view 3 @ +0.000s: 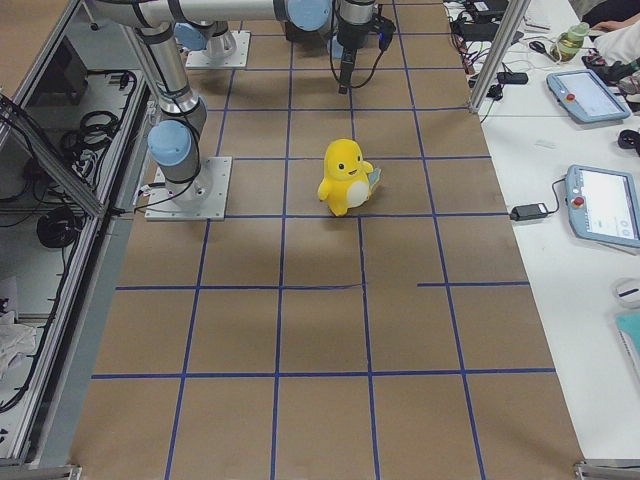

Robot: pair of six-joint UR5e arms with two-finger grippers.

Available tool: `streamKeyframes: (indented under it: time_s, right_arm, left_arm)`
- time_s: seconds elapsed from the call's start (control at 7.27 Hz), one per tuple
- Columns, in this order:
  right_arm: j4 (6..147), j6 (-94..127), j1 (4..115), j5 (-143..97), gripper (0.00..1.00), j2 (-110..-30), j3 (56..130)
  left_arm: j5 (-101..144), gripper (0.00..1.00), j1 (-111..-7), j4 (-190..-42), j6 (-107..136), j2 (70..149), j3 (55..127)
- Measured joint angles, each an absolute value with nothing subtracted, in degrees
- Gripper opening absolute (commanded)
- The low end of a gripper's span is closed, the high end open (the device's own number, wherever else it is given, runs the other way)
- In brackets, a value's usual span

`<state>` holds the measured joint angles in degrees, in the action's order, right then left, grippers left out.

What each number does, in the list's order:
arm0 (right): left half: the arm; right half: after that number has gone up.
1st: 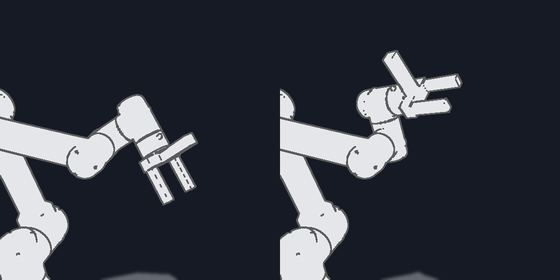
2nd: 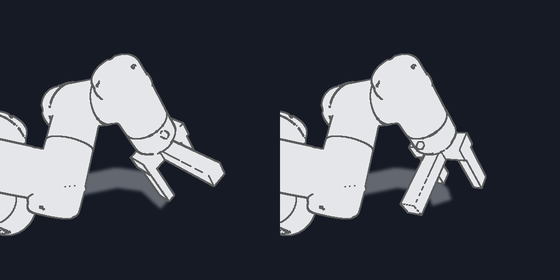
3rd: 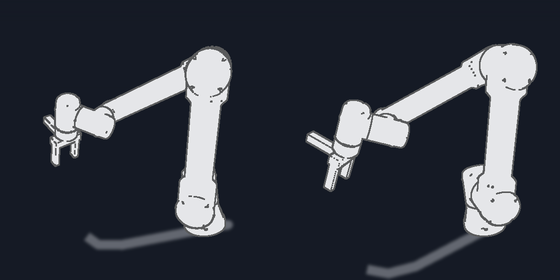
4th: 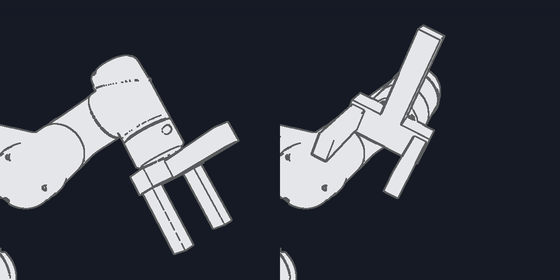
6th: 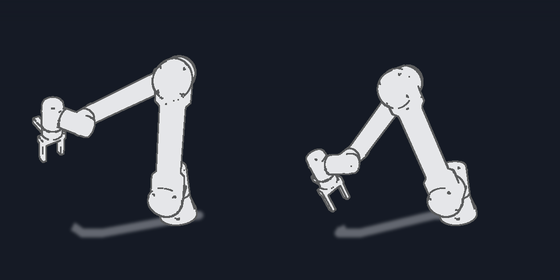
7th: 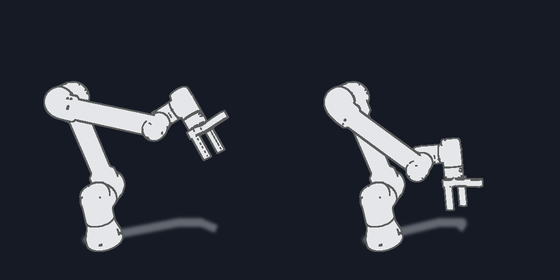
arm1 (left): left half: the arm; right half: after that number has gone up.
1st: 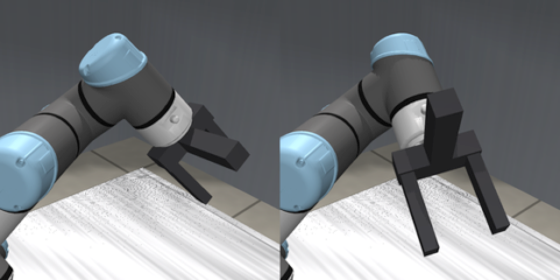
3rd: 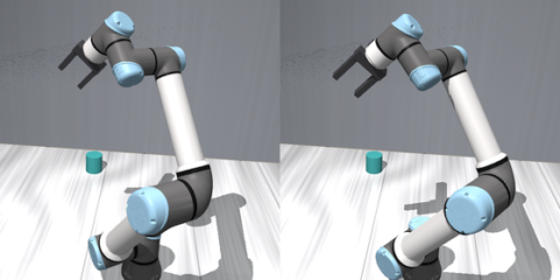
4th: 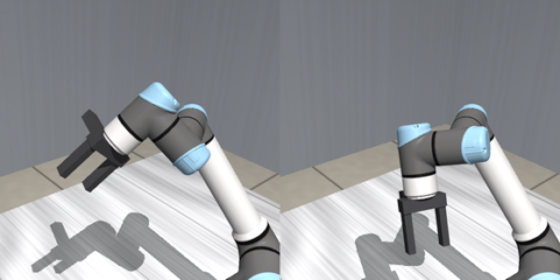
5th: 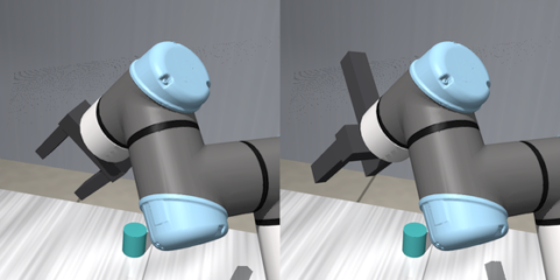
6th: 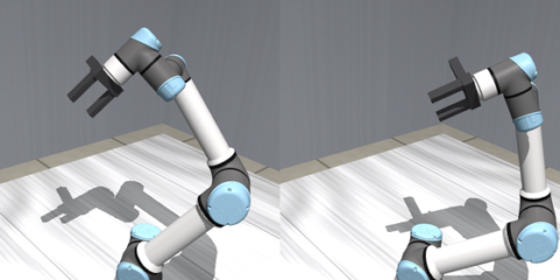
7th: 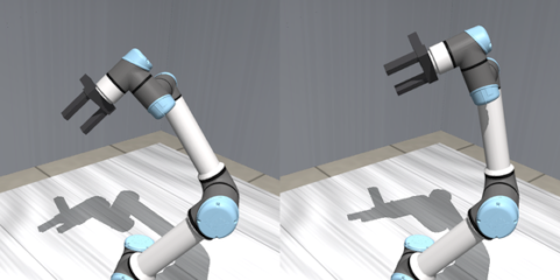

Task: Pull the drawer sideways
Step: 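Pull the drawer handle outward away from the cabinet with the left gripper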

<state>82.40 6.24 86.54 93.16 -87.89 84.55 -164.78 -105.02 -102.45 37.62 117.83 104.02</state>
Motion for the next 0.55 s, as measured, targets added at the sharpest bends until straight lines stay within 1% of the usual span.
streamKeyframes:
  time_s: [0.55]
  right_arm:
    - [82.44, 6.24, 86.54, 93.16, 1.0, -87.89, 84.55]
  left_arm:
    - [-164.82, 0.18, -105.11, -102.59, 37.62, 118.07, 104.14]
